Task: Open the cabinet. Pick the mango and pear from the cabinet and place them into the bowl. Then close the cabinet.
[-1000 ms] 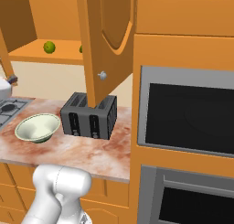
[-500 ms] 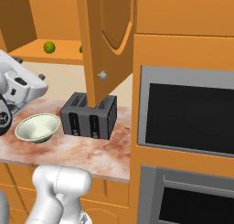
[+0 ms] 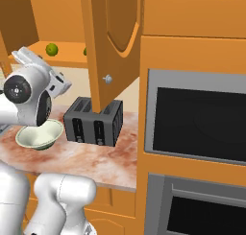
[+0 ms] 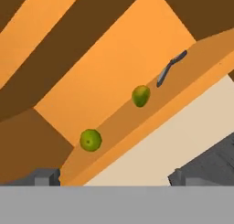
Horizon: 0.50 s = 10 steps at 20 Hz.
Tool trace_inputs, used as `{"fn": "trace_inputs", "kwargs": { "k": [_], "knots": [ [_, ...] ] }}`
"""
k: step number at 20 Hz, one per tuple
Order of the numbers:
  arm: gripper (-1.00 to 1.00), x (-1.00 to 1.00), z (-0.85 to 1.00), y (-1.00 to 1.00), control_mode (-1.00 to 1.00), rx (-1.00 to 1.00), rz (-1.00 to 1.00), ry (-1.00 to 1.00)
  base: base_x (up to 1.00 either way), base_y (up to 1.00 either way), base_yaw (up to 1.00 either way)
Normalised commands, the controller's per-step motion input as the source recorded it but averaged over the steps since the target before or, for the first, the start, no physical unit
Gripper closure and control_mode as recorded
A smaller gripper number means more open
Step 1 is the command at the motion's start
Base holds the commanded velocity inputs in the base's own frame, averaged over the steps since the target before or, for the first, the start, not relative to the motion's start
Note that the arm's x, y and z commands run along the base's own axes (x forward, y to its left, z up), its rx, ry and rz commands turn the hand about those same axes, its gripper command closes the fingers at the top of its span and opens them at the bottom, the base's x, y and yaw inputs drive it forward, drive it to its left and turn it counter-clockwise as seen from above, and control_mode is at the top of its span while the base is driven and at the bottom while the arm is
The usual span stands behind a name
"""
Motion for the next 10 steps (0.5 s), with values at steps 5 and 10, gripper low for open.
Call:
{"fn": "trace_inputs", "kwargs": {
  "k": [5, 10],
  "knots": [
    [-1.0, 0.77, -0.12, 0.7, -1.0, 0.11, 0.26, 0.07, 0.0, 0.0, 0.0],
    [-1.0, 0.33, -0.1, 1.0, -1.0, 0.0, 0.19, 0.02, 0.0, 0.0, 0.0]
  ]
}}
